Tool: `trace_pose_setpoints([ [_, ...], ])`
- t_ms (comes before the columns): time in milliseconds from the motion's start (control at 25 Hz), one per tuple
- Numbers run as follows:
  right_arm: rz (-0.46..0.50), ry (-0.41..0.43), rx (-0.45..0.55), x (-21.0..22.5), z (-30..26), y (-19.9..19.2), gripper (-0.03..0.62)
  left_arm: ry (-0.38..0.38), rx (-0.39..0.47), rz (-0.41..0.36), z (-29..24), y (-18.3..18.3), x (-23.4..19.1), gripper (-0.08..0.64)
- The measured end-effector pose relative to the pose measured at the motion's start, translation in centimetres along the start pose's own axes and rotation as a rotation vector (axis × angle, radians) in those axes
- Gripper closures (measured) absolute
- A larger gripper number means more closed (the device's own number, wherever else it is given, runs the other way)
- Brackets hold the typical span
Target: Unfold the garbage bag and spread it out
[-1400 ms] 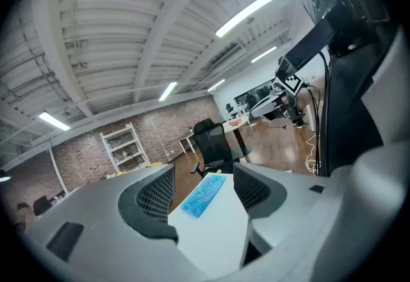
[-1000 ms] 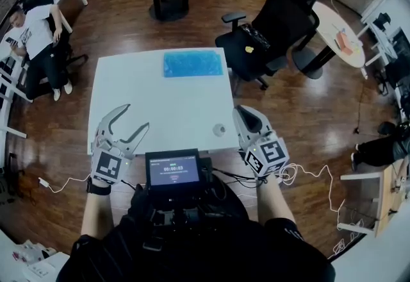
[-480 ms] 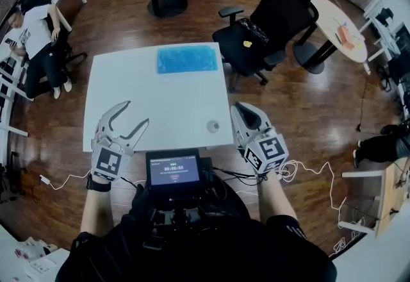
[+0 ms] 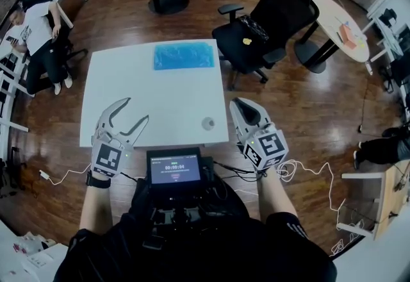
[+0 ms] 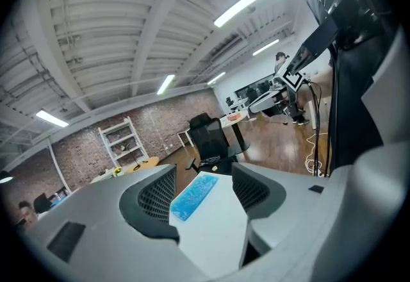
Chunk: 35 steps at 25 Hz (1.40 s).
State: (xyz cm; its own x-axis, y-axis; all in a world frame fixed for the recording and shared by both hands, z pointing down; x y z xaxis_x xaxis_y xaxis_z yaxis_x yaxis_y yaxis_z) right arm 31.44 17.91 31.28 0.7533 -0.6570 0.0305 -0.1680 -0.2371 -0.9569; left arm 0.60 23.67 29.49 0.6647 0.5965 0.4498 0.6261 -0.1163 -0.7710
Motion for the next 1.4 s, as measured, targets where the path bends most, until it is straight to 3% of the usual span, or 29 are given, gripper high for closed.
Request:
trace_pose_setpoints([
  [240, -0.009, -0.008, -0.001, 0.7, -0.3, -0.5, 0.546, -0.007, -0.031, 0.053, -1.0, -0.4, 0.9, 0.281],
  [440, -0.006, -0.017, -0.009, 1.1, -0.8, -0.8, 0.546, -0.052, -0.038, -0.029, -2.8, -1.0, 1.4, 0.281],
  [720, 0.016, -0.035, -0.029, 1.5, -1.2, -0.9, 0.546, -0.078, -0.019, -0.040, -5.0, -0.4, 1.0, 0.282],
  [1080, -0.005, -0.033, -0.059, 1.8, -3.0, -1.3, 0.546, -0.094, -0.032, 0.010, -8.0, -0.5, 0.1, 0.295],
  [1400, -0.018, -0.043, -0.078, 2.7, -5.3, -1.7, 0.546, -0.154, -0.042, -0.012, -11.5, -1.4, -0.9, 0.317],
])
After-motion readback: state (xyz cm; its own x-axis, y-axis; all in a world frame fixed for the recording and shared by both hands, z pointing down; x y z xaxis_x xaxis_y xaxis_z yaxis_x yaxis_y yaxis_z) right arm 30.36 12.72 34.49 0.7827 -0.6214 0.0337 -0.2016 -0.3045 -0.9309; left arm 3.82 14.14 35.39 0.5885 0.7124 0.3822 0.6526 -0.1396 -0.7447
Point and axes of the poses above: the fingertips, and each gripper's own axes: z backward along the fingers, x to its right, y out of its top, the point moved 5 cm from there along z, backward along the fingers, and after that the axes turned 10 degrees about -x, right-handed, at the moved point
